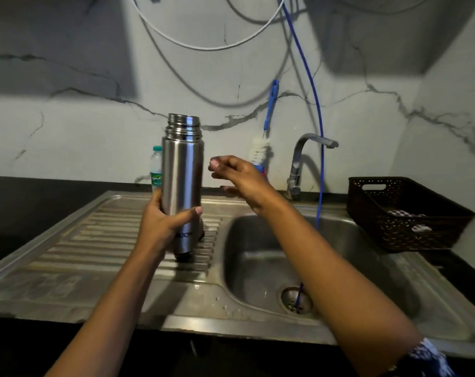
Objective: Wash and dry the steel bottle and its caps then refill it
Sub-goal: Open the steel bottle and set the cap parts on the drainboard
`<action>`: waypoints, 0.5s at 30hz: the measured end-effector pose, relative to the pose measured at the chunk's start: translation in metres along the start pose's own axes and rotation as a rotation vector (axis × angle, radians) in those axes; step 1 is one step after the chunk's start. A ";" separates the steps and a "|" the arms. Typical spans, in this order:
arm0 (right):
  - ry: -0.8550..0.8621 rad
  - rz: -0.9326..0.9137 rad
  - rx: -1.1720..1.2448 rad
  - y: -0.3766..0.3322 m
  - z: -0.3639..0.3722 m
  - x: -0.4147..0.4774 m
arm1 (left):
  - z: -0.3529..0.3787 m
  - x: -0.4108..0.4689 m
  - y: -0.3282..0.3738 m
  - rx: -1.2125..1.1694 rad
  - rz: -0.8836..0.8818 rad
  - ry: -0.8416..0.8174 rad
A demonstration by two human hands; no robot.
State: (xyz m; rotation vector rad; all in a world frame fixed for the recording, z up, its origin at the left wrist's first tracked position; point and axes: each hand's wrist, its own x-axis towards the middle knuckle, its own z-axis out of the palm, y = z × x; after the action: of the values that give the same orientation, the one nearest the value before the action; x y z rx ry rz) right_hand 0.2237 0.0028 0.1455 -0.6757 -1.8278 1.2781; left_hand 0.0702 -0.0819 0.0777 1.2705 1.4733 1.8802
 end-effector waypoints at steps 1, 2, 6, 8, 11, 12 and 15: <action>-0.027 0.003 0.030 -0.009 -0.005 -0.004 | 0.014 -0.001 0.004 -0.005 0.005 -0.041; -0.045 0.001 0.041 -0.016 -0.010 -0.009 | 0.027 -0.003 0.006 -0.007 0.012 -0.080; 0.030 0.005 0.073 -0.026 -0.030 -0.023 | 0.070 -0.006 0.006 0.036 0.010 -0.202; 0.130 -0.004 0.077 -0.023 -0.043 -0.029 | 0.086 -0.009 0.003 0.077 0.005 -0.253; 0.247 -0.014 0.055 -0.012 -0.060 -0.036 | 0.099 -0.007 0.000 0.122 0.004 -0.375; 0.286 -0.015 0.047 -0.006 -0.066 -0.038 | 0.102 -0.006 -0.002 0.148 -0.007 -0.435; 0.392 -0.003 0.050 0.015 -0.081 -0.044 | 0.107 -0.001 -0.007 0.245 -0.035 -0.618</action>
State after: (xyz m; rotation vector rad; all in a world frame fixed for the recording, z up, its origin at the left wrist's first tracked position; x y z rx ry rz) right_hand 0.3151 0.0154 0.1324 -0.8302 -1.4723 1.0947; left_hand 0.1603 -0.0246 0.0723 1.7224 1.3821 1.1406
